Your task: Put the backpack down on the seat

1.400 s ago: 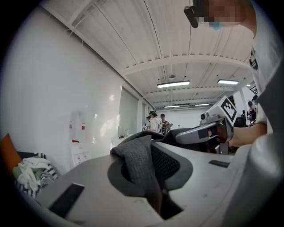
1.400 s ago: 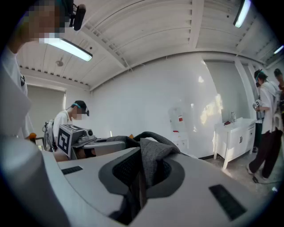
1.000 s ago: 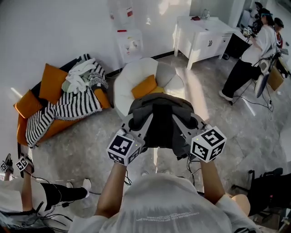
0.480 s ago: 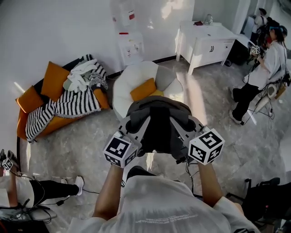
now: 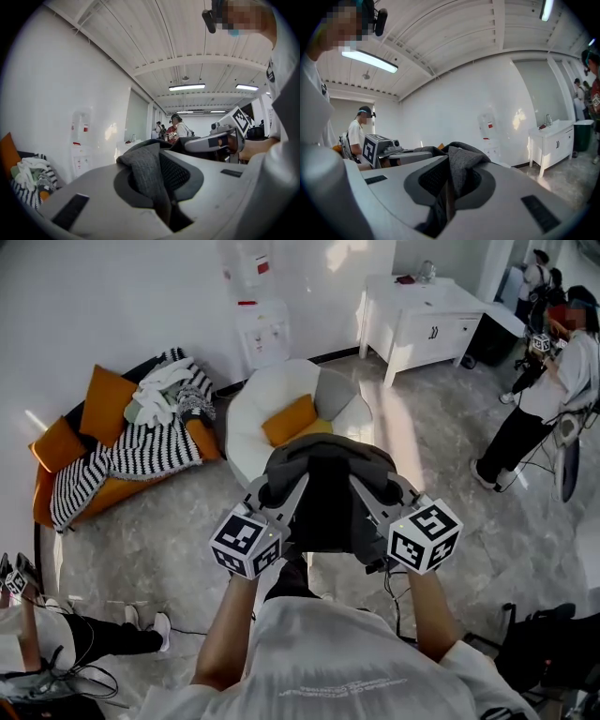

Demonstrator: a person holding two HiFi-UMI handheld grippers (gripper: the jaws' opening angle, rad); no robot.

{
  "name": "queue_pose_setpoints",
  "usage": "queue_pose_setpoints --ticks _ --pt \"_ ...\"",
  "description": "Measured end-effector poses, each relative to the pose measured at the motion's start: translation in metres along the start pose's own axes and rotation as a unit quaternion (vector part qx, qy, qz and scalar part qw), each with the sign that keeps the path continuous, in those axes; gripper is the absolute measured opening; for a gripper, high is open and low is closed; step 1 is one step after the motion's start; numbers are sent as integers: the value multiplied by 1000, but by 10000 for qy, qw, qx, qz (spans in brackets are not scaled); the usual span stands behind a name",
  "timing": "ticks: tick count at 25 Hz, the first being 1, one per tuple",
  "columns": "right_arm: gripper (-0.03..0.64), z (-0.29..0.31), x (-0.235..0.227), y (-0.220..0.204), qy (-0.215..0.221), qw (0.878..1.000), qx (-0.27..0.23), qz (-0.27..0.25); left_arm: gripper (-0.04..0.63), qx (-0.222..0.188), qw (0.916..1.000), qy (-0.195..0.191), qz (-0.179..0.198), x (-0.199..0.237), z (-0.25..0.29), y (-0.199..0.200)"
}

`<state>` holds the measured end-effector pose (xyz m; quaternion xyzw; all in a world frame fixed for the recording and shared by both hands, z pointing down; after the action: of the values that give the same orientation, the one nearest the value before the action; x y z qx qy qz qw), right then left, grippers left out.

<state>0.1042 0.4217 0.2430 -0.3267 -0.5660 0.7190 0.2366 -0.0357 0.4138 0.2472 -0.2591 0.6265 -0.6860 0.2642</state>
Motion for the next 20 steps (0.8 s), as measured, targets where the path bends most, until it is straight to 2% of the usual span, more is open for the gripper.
queue_pose_setpoints --ticks 7,20 --pt "35 18 -32 -3 -44 9999 -35 129 51 44 9999 -150 73 20 33 -8" --pt "35 98 -116 23 -178 9996 -182 146 51 141 9990 -431 -1 107 123 -4"
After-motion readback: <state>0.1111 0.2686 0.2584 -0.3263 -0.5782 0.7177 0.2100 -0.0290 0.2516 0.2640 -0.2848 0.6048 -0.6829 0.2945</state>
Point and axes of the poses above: the fingertips, and each gripper's own axes: z forward along the fingers, x to its left, y out of its top, the point moved 4 cm from there along -z, backward along the fingers, and after that the axes turned 3 degrees about y, right-handed, at the moved point
